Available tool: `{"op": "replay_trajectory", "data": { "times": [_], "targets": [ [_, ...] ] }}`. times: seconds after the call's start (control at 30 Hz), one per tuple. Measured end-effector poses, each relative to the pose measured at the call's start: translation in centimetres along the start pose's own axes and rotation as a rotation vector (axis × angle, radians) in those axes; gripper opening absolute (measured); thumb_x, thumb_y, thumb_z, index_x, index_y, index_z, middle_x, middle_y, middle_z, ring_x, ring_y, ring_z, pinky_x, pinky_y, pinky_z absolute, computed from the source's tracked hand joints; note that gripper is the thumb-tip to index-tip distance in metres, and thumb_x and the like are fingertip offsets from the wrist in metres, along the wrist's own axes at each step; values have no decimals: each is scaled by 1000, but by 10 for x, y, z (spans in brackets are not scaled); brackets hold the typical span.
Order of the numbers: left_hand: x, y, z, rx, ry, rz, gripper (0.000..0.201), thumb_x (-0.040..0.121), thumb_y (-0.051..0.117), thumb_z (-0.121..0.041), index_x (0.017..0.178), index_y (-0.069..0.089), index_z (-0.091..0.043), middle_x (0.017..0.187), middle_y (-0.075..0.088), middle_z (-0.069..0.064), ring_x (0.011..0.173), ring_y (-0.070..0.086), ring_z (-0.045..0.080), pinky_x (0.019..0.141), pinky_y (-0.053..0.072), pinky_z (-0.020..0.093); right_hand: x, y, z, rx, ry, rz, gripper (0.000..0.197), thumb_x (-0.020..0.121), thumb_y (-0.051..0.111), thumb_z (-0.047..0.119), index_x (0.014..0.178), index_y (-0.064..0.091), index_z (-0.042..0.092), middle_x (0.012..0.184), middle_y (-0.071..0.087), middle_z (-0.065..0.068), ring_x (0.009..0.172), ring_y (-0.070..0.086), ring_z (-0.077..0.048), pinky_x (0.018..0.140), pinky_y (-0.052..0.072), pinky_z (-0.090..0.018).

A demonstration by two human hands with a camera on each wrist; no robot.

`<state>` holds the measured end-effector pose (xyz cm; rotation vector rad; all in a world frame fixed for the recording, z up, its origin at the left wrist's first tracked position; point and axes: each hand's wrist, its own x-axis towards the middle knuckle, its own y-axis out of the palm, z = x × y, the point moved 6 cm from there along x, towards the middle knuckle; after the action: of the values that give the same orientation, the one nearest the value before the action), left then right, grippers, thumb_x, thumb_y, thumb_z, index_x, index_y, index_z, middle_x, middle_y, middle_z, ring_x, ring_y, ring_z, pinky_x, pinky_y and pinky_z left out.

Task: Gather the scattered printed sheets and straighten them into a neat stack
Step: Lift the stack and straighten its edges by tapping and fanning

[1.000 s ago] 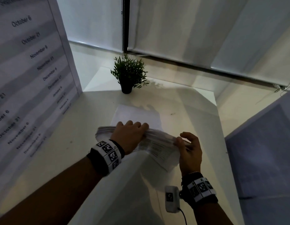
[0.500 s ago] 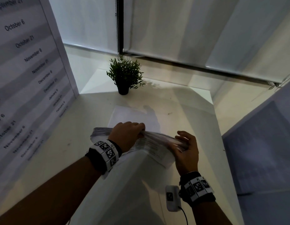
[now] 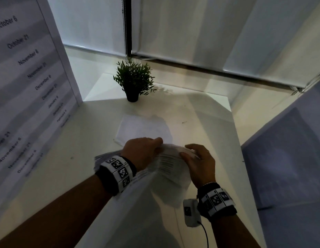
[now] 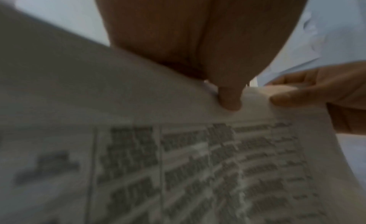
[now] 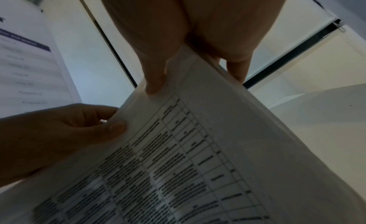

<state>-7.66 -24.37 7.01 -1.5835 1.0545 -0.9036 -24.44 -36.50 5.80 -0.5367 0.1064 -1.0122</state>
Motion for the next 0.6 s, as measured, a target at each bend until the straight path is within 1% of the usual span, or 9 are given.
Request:
{"op": "replay_trajectory", "data": {
  "times": [0.03,0.1,0.17,0.2,0.27,0.37,0.4,0.5,0.6],
  "targets": [
    [2,5,0,2,-1,7,18,97,35,-45,103,46,-32,90,67,-4,77,64,24,64,54,38,0,3,-1,-35,-22,-4,17,81,74,20,94,67,28,90,63,19,90,55,13,84,51,-26],
    [7,7,-2,5,-7,12,20,97,34,-47,103,43,-30,89,67,0,74,63,25,61,51,36,1,5,-1,-35,-35,-42,14,83,72,16,91,68,27,86,64,16,87,56,14,86,52,-33],
    [12,9,-5,7,0,44,23,95,38,-46,107,40,-27,90,66,2,73,62,27,58,43,33,0,5,-1,8,-29,-64,19,84,71,14,93,65,30,92,64,19,90,57,11,87,53,-33],
    [14,10,-7,11,9,69,25,94,40,-45,110,38,-26,92,66,2,73,63,28,57,41,33,0,6,-3,36,-16,-59,25,84,71,14,100,62,31,100,63,19,93,57,8,87,53,-29],
    [16,11,-10,24,25,99,30,93,45,-43,115,38,-24,96,65,3,77,64,29,59,41,34,-2,10,-10,102,46,-27,48,83,71,14,121,50,36,119,55,16,103,56,0,89,50,-23],
    [17,14,-13,50,50,123,35,92,49,-44,118,37,-25,97,65,4,81,64,30,61,45,35,-6,15,-35,186,191,-14,78,81,74,13,141,28,34,141,39,2,124,47,-16,105,43,-34],
    [17,17,-14,67,63,135,33,93,49,-43,118,37,-26,96,65,4,80,64,29,62,47,35,-7,16,-41,197,222,-15,84,80,74,13,145,23,32,145,35,1,129,43,-18,108,40,-36],
    [18,17,-9,115,76,117,24,96,45,-35,118,40,-28,92,65,6,74,64,29,58,45,34,-10,19,-51,189,281,-30,92,79,77,17,148,17,29,152,28,2,136,35,-19,110,34,-34],
    [16,1,9,27,-1,32,17,95,42,-38,112,43,-33,87,65,6,73,64,30,63,51,36,-16,13,-69,116,384,-110,110,71,84,27,151,9,28,158,14,2,144,20,-19,118,19,-37]
  ]
}}
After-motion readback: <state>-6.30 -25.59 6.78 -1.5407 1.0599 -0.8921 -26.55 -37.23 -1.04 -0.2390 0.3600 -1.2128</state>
